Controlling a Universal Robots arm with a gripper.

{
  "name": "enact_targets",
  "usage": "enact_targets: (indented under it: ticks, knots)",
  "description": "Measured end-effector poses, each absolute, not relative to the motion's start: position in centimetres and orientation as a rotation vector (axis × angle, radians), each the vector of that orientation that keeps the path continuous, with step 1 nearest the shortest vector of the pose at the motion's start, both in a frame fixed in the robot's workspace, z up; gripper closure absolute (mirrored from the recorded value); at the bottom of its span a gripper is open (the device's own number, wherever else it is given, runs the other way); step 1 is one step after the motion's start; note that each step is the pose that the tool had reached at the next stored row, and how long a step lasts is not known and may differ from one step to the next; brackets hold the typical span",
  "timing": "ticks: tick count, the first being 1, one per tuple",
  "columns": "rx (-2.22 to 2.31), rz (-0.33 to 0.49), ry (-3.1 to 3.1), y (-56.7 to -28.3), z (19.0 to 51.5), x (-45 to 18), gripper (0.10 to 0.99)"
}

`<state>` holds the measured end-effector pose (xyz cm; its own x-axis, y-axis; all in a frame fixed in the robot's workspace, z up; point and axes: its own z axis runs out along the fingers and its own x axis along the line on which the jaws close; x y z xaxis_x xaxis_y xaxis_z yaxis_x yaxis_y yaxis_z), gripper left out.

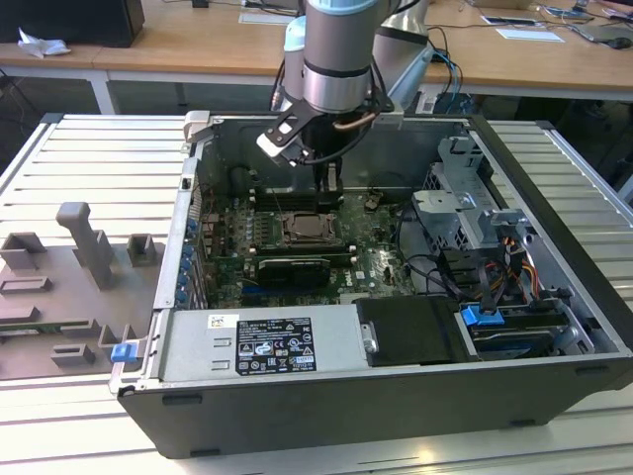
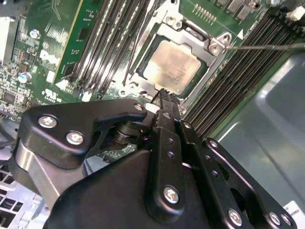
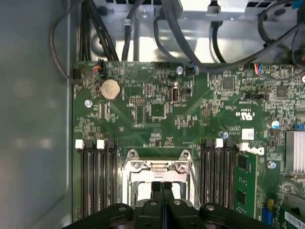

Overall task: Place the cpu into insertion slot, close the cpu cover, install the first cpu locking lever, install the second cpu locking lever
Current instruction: 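Close the cpu cover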

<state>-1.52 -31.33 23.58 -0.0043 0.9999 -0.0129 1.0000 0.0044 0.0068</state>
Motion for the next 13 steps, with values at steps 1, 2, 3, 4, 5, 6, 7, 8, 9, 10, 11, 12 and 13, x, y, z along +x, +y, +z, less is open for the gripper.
enact_targets:
  ticks: [1, 2, 3, 4, 5, 6, 7, 8, 9, 10, 11, 12, 13]
  knots:
    - [2.201, -0.007, 2.222, -31.31, 23.41, -1.77, 0.980]
    - [2.194, -0.007, 2.229, -31.31, 23.30, -1.86, 0.980]
    - [2.188, -0.006, 2.235, -31.29, 23.17, -1.92, 0.980]
    - [2.182, -0.006, 2.240, -31.28, 23.07, -2.00, 0.980]
    - [2.178, -0.005, 2.243, -31.28, 22.99, -2.06, 0.980]
    - [2.174, -0.004, 2.247, -31.28, 22.90, -2.18, 0.980]
    - [2.172, -0.004, 2.248, -31.28, 22.86, -2.28, 0.980]
    - [2.171, -0.004, 2.248, -31.27, 22.80, -2.37, 0.980]
    - [2.171, -0.003, 2.248, -31.24, 22.78, -2.40, 0.980]
    - [2.171, -0.004, 2.248, -31.25, 22.78, -2.44, 0.980]
    - [2.171, -0.004, 2.248, -31.25, 22.77, -2.48, 0.980]
    - [2.171, -0.003, 2.248, -31.24, 22.76, -2.54, 0.980]
    - [2.171, -0.003, 2.248, -31.24, 22.75, -2.58, 0.980]
